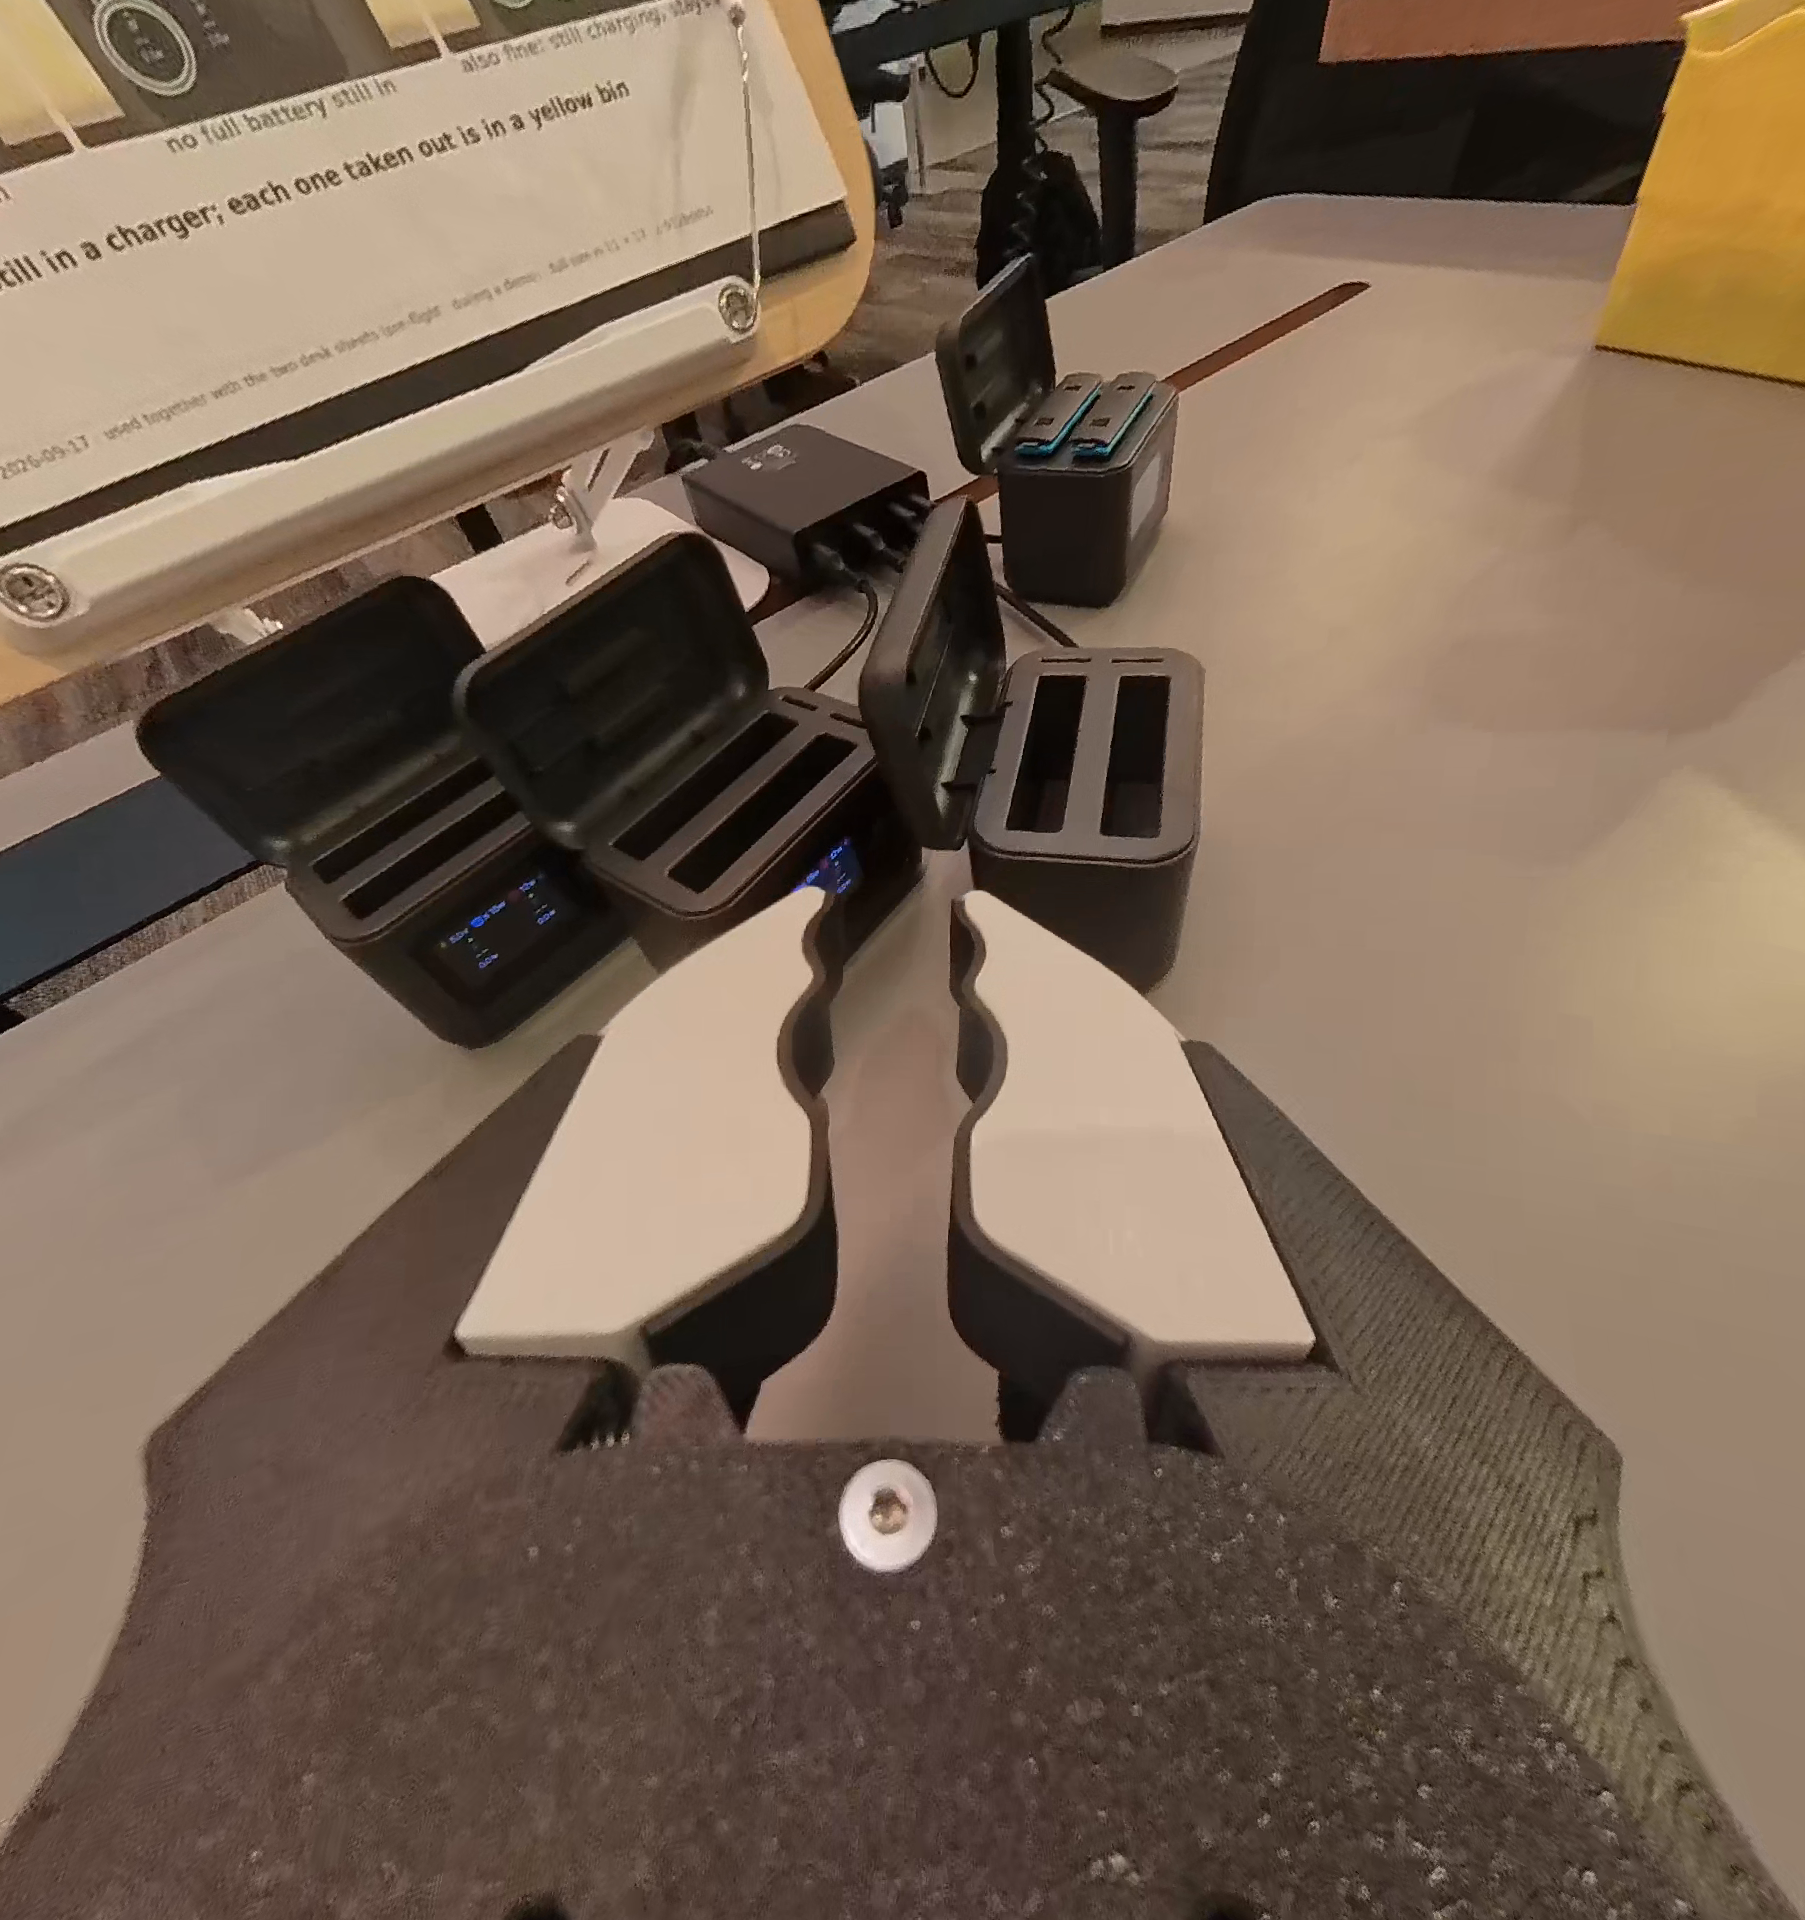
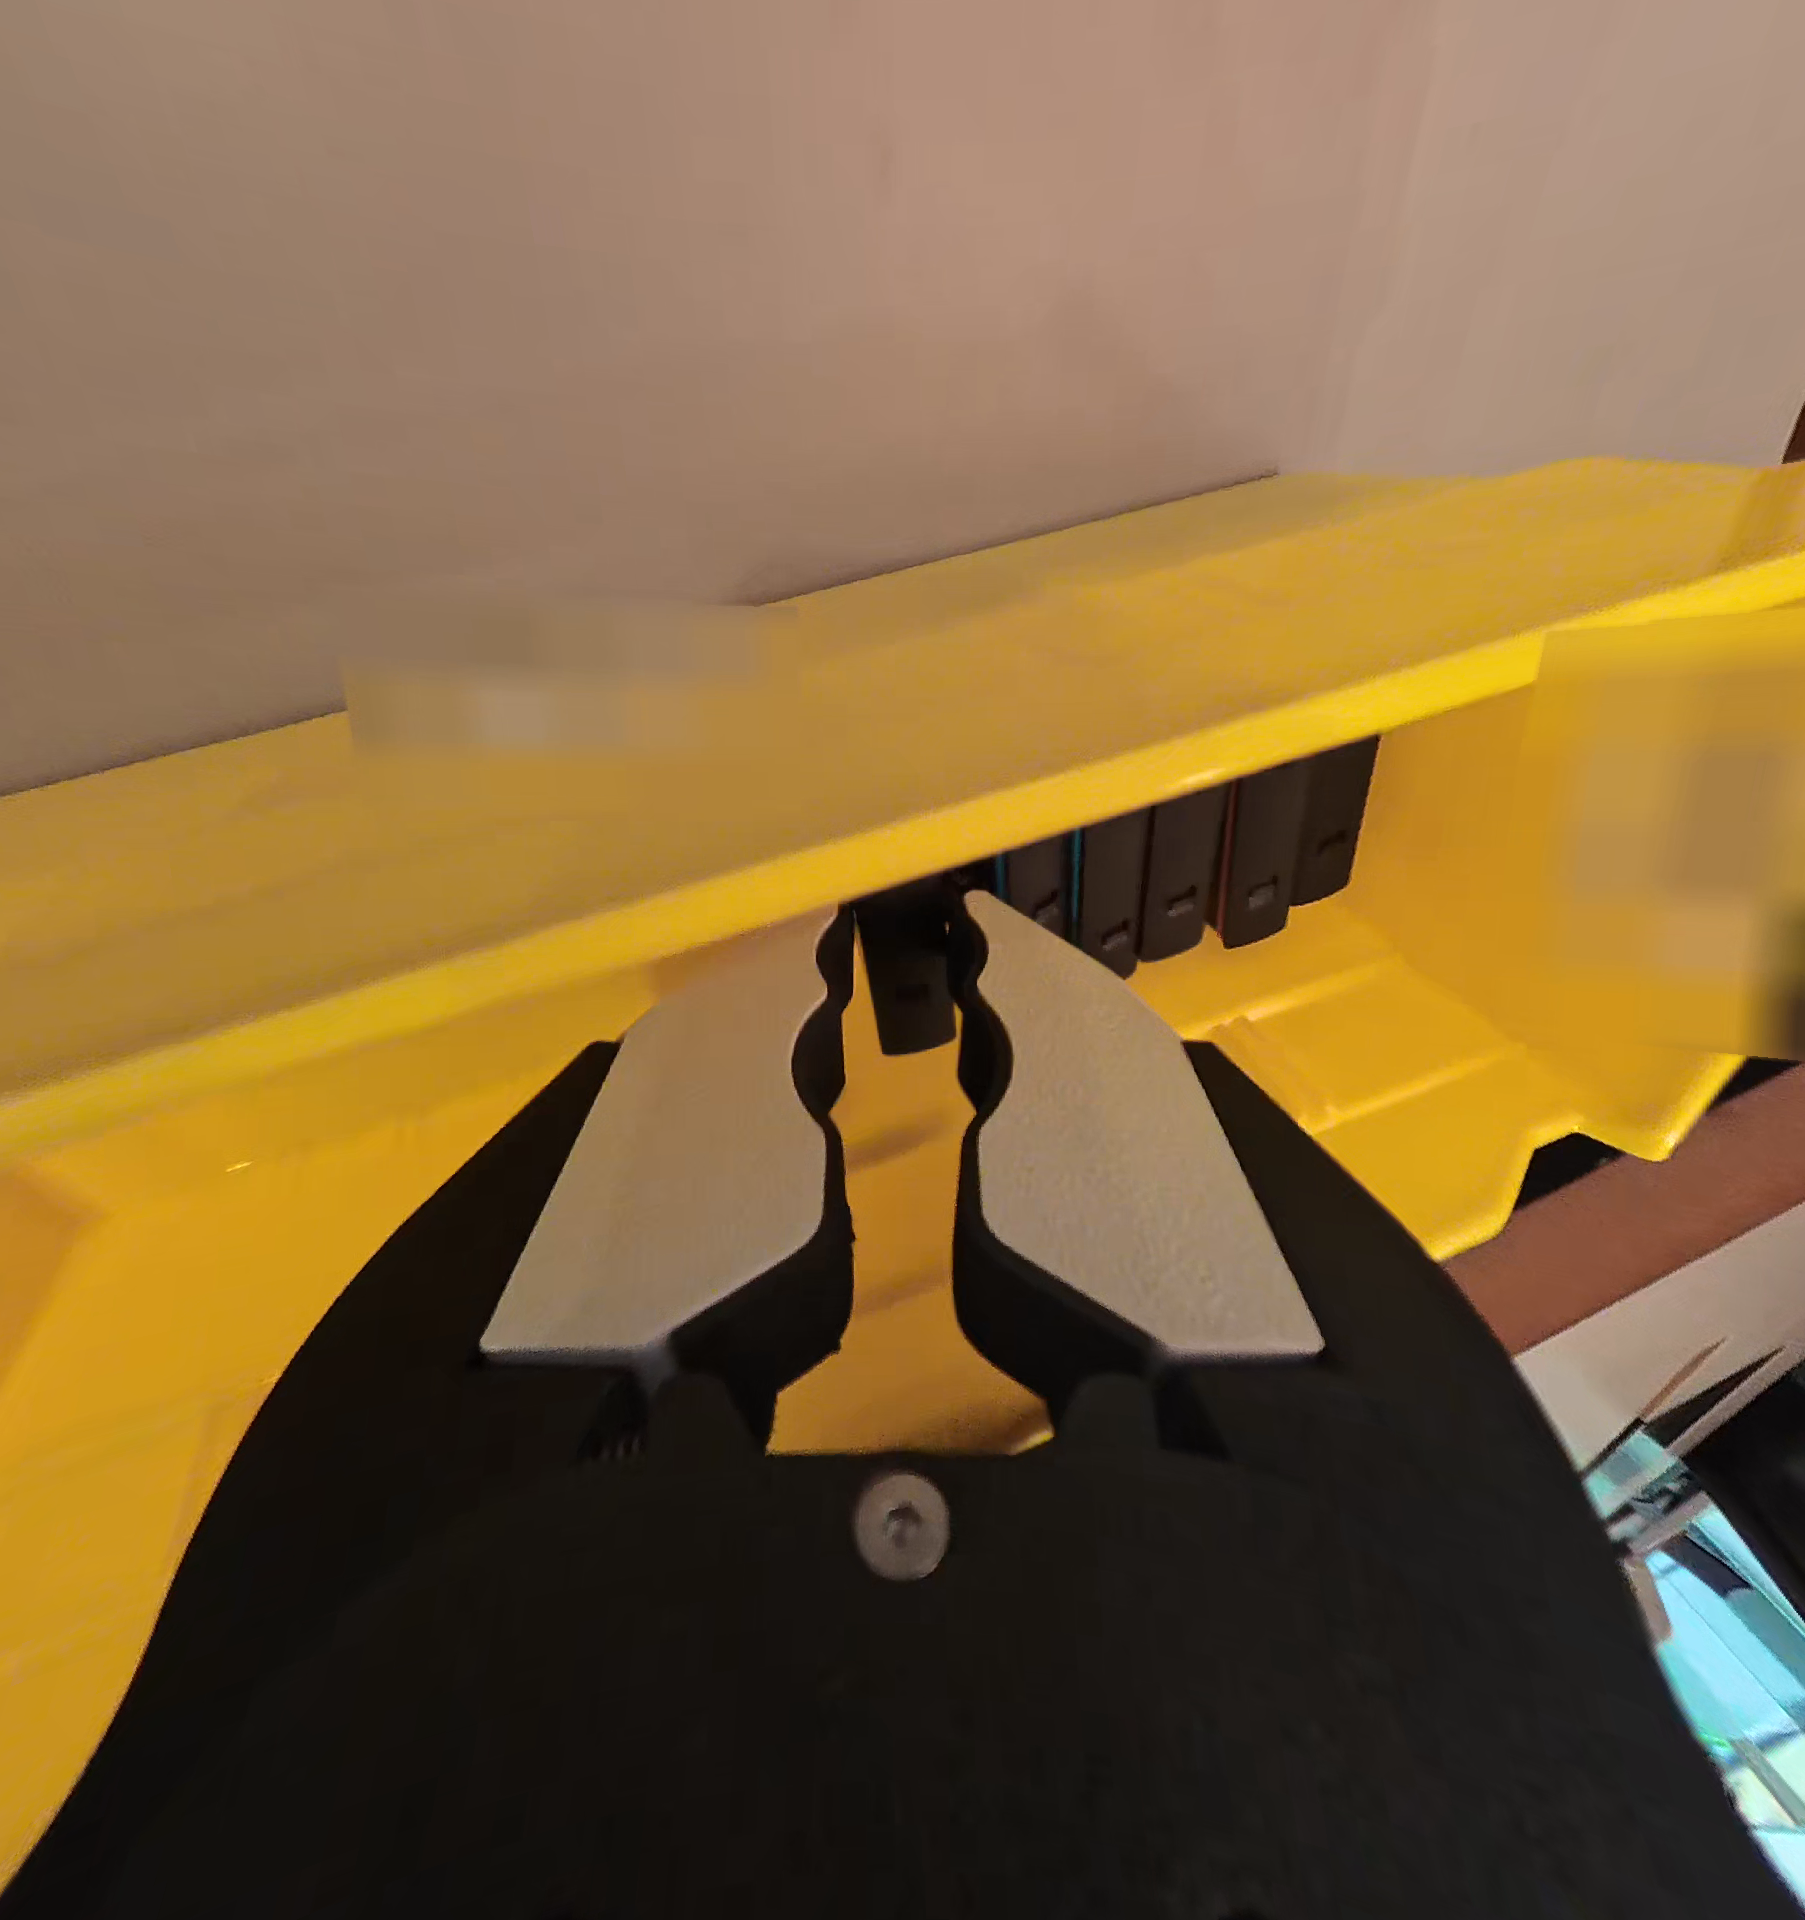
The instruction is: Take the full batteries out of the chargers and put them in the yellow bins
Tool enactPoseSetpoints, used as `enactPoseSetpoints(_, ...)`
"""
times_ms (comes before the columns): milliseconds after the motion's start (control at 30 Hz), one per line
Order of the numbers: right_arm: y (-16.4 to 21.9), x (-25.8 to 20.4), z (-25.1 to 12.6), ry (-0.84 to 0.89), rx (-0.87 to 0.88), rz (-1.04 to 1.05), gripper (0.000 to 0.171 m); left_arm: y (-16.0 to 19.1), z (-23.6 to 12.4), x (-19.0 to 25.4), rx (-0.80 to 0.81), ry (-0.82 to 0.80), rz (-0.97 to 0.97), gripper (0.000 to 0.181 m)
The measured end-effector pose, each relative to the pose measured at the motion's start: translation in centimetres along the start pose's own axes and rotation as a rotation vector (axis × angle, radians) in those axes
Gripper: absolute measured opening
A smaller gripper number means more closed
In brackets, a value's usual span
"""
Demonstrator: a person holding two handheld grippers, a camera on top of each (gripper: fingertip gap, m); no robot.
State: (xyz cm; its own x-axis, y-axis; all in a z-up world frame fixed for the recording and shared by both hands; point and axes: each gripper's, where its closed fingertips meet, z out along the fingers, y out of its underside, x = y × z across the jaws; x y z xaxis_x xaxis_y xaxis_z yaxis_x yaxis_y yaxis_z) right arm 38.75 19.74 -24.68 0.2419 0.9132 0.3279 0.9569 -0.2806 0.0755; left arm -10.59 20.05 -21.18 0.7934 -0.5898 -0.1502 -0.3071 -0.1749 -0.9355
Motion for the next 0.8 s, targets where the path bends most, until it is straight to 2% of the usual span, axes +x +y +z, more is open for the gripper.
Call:
enactPoseSetpoints(133, 0.0, 0.9, -0.9, 0.039, -0.001, 0.021, 0.023, 0.6, 0.1, -0.9, -0.029, -0.038, -0.004, 0.02)
enactPoseSetpoints(300, -2.7, 4.2, -6.1, 0.173, 0.136, 0.159, 0.038, 1.1, 0.0, -3.1, -0.058, -0.12, -0.017, 0.025)
enactPoseSetpoints(333, -4.1, 4.6, -7.2, 0.215, 0.179, 0.187, 0.043, 1.1, -0.1, -3.6, -0.06, -0.135, -0.029, 0.026)
enactPoseSetpoints(367, -5.8, 4.9, -8.2, 0.257, 0.223, 0.212, 0.041, 1.1, -0.3, -4.1, -0.06, -0.153, -0.042, 0.028)
enactPoseSetpoints(400, -8.0, 4.7, -9.1, 0.286, 0.28, 0.232, 0.063, 1.0, -0.4, -4.6, -0.057, -0.168, -0.052, 0.03)
enactPoseSetpoints(433, -10.2, 4.3, -9.9, 0.303, 0.334, 0.263, 0.069, 1.1, -0.6, -4.9, -0.054, -0.179, -0.064, 0.031)
enactPoseSetpoints(533, -16.0, 3.0, -11.9, 0.376, 0.423, 0.314, 0.076, 1.3, -0.9, -5.6, -0.054, -0.203, -0.084, 0.034)
enactPoseSetpoints(600, -20.7, 0.7, -12.8, 0.326, 0.544, 0.327, 0.078, 1.3, -1.0, -5.9, -0.056, -0.216, -0.088, 0.036)
enactPoseSetpoints(667, -25.3, -2.3, -12.9, 0.224, 0.65, 0.355, 0.09, 1.3, -1.1, -6.3, -0.055, -0.23, -0.09, 0.036)
enactPoseSetpoints(800, -33.5, -8.5, -10.8, 0.012, 0.798, 0.448, 0.102, 1.7, -1.1, -6.9, -0.064, -0.25, -0.097, 0.037)
